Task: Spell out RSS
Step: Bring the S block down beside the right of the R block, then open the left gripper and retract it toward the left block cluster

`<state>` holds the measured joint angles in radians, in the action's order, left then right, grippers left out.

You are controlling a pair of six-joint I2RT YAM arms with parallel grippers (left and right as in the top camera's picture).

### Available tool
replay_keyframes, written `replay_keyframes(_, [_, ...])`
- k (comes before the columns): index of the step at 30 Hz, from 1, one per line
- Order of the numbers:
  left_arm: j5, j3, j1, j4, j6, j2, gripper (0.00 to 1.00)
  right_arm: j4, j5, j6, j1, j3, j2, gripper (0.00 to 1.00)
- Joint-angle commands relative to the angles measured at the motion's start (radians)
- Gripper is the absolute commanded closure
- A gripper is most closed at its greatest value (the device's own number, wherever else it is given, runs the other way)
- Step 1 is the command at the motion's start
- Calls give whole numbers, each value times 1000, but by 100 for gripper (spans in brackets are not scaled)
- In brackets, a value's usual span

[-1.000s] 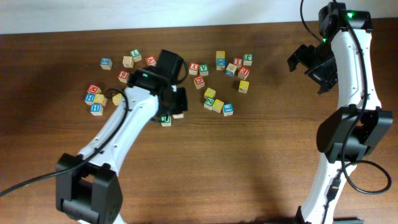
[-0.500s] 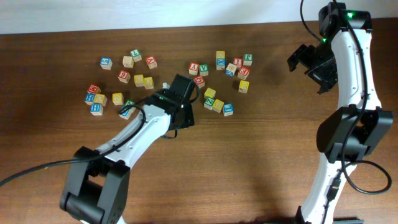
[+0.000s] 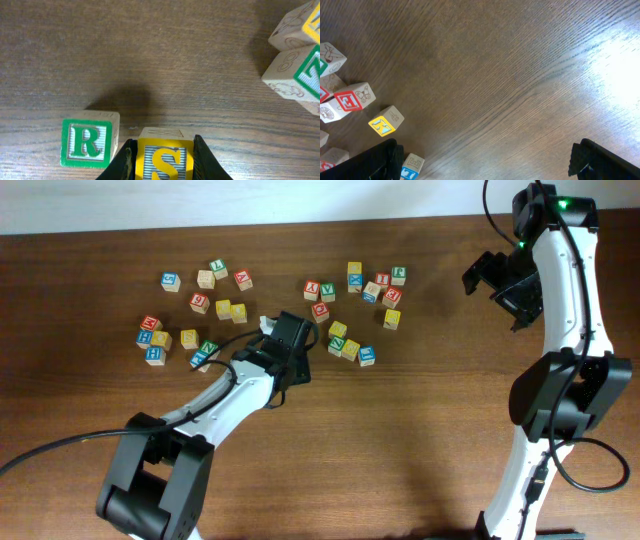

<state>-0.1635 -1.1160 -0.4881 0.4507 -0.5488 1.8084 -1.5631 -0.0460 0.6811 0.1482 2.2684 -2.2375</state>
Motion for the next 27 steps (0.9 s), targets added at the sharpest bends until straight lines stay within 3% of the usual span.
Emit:
replay_keyframes(1, [-21,10,-2,-16,42,24,81,0,5,4,3,14,24,2])
replay_keyframes(27, [-88,24,-2,-23,42,64,81,0,5,4,3,14,24,2])
